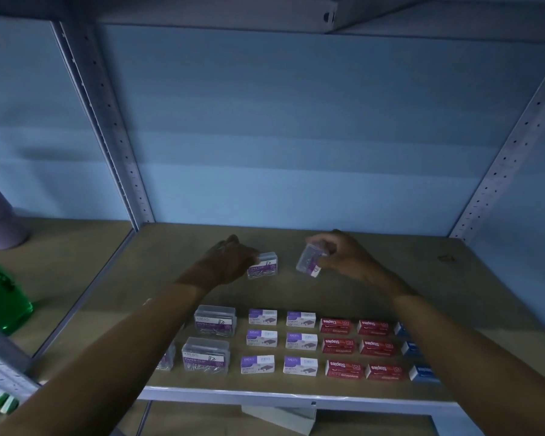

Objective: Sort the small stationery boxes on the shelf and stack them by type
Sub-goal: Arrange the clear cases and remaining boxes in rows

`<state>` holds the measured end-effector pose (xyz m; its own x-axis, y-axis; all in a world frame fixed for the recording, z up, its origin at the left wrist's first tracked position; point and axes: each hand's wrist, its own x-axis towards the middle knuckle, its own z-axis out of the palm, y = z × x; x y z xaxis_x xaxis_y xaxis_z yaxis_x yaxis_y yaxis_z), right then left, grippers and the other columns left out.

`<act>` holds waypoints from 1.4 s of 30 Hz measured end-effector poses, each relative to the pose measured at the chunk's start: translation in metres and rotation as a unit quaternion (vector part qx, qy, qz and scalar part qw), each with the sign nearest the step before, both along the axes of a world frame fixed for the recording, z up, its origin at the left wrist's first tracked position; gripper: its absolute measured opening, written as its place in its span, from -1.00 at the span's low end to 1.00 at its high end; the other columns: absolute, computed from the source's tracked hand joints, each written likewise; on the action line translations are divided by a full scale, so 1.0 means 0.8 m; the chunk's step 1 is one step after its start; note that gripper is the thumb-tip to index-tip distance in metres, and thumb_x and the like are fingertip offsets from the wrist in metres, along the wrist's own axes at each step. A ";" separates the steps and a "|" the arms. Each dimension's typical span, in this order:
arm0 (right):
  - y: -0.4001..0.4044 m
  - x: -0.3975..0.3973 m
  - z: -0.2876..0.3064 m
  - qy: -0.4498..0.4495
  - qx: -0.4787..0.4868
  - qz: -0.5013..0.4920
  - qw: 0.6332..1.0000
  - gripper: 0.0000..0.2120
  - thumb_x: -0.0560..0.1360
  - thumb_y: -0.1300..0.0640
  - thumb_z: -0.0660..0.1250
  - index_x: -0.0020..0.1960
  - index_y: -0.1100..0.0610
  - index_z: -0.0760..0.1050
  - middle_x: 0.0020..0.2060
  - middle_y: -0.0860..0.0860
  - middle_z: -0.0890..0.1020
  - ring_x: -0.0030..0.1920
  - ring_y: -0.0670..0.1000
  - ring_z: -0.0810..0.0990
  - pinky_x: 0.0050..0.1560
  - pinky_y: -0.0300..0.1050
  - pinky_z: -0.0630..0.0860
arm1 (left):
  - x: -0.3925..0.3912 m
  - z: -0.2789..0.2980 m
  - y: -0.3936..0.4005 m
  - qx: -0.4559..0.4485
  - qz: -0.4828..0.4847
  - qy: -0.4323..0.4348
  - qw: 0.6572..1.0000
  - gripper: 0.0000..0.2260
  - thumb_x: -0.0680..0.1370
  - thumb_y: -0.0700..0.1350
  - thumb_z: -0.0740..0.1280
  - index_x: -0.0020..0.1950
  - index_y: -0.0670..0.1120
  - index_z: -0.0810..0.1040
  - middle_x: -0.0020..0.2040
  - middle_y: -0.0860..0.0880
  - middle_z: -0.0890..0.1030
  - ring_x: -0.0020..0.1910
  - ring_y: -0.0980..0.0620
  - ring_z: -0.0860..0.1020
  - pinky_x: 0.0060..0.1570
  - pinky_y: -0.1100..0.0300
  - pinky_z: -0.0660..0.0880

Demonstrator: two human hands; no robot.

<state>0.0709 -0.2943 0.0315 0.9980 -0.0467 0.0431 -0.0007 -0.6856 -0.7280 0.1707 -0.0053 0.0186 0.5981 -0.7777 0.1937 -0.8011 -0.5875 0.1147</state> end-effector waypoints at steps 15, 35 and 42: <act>0.035 0.021 -0.008 0.006 -0.116 0.107 0.987 -0.16 0.46 0.19 0.54 0.61 0.04 0.18 0.20 0.06 0.67 0.13 -0.09 0.65 0.11 -0.36 0.54 | 0.000 -0.002 0.003 -0.012 0.017 0.029 0.999 -0.72 0.63 0.03 0.20 0.29 0.07 0.57 0.09 -0.10 0.66 0.09 -0.08 0.49 0.03 0.09 0.44; 0.015 -0.005 -0.007 0.013 -0.126 0.012 0.992 -0.71 0.43 0.01 0.55 0.12 0.05 0.67 0.01 -0.03 0.73 -0.11 -0.13 0.65 -0.11 -0.14 0.62 | 0.001 0.007 0.007 -0.094 0.063 0.144 0.983 -0.71 0.37 0.00 0.55 0.03 -0.06 0.66 0.00 -0.02 0.70 -0.08 0.05 0.64 -0.08 0.20 0.58; 0.076 -0.019 0.003 -0.009 -0.062 0.030 0.998 -0.77 0.45 0.00 0.53 0.09 -0.01 0.68 -0.07 -0.10 0.72 -0.11 -0.18 0.65 -0.09 -0.20 0.58 | 0.001 0.039 0.084 -0.052 0.080 0.162 0.982 -0.74 0.38 0.04 0.54 0.04 0.09 0.66 -0.06 0.24 0.63 -0.10 0.33 0.55 -0.12 0.42 0.43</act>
